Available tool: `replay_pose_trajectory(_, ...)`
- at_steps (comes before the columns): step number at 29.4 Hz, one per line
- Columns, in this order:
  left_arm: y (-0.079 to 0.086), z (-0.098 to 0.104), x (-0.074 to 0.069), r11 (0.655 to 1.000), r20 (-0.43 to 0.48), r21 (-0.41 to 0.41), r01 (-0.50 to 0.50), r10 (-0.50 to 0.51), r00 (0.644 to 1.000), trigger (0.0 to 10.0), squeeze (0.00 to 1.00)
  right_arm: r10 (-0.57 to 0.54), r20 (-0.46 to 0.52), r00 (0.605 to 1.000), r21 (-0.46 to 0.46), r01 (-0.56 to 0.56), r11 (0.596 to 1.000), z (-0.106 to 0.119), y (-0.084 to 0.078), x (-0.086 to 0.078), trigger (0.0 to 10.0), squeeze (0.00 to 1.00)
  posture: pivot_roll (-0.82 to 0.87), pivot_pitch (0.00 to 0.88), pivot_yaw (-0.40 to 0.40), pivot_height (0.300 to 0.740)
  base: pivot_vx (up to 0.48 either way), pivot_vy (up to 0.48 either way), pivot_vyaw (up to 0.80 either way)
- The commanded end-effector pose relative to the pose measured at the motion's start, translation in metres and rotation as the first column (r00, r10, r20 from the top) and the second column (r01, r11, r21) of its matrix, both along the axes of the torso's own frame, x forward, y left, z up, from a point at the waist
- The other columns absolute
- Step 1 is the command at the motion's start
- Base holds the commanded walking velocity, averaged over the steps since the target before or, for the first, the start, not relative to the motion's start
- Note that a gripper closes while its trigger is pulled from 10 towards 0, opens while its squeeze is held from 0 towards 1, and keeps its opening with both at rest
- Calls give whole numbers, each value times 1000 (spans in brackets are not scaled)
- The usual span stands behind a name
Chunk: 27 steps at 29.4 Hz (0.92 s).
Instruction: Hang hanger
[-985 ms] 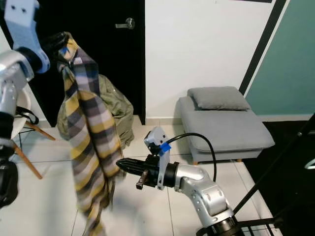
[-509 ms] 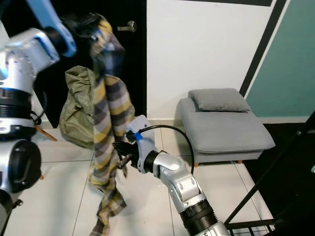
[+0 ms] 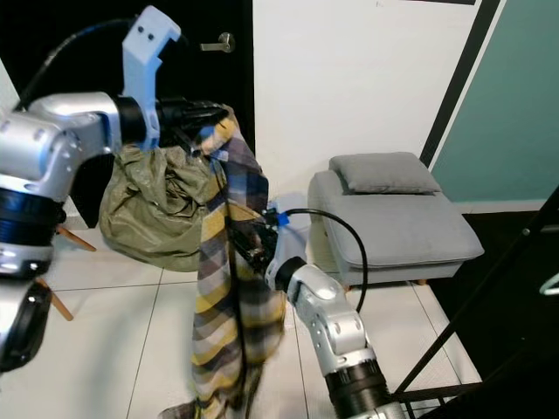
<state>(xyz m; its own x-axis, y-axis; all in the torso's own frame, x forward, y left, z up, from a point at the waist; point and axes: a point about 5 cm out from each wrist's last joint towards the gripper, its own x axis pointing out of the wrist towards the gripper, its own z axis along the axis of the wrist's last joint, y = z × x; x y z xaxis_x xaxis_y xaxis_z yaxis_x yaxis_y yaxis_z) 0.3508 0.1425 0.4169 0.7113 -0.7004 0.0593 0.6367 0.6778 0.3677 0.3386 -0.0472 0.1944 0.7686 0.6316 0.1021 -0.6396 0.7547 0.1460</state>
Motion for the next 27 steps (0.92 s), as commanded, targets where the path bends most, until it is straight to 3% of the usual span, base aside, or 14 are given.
replay_pose_trajectory(1,3,20,-9,1000,60,-17,9,-8,998,10000,0,9,-20,1000,-19,-9,1000,-10,0,-2,10000,1000,83,153,-42,740,0,0,0)
replay_pose_trajectory(9,3,37,-21,995,84,-74,67,-61,995,10000,0,38,-59,998,-70,-42,997,-21,2,-6,10000,1000,87,154,-41,740,0,0,0)
replay_pose_trajectory(17,-1,47,-27,990,90,-87,109,-101,991,10000,0,116,-105,988,-9,-118,993,-20,9,-11,10000,1000,91,156,-34,740,0,0,0)
replay_pose_trajectory(18,-1,49,-27,989,91,-90,113,-105,990,10000,0,124,-104,987,-12,-126,992,-19,10,-11,6863,0,96,165,-31,740,0,0,0)
replay_pose_trajectory(19,-1,50,-27,989,91,-93,116,-107,990,10000,0,127,-103,987,-14,-129,992,-18,11,-10,6863,0,96,165,-31,740,0,0,0)
replay_pose_trajectory(20,-1,53,-29,987,89,-92,130,-121,989,10000,0,120,-96,988,-17,-122,992,-17,11,-9,9686,0,101,166,-35,740,0,0,0)
replay_pose_trajectory(21,-1,53,-29,987,89,-92,130,-121,989,10000,0,120,-96,988,-17,-122,992,-17,11,-9,9686,0,101,166,-35,740,0,0,0)
replay_pose_trajectory(23,-3,57,-33,985,86,-89,150,-143,986,10000,0,107,-93,990,-22,-109,994,-17,11,-8,4745,0,101,166,-35,740,0,0,0)
replay_pose_trajectory(24,-3,59,-35,983,84,-89,161,-153,985,10000,0,100,-90,991,-27,-103,994,-18,10,-7,3333,0,107,166,-43,740,0,0,0)
replay_pose_trajectory(27,-4,61,-37,981,82,-94,169,-161,983,10000,0,96,-89,991,-31,-99,995,-18,10,-7,3333,0,108,171,-42,740,0,0,0)
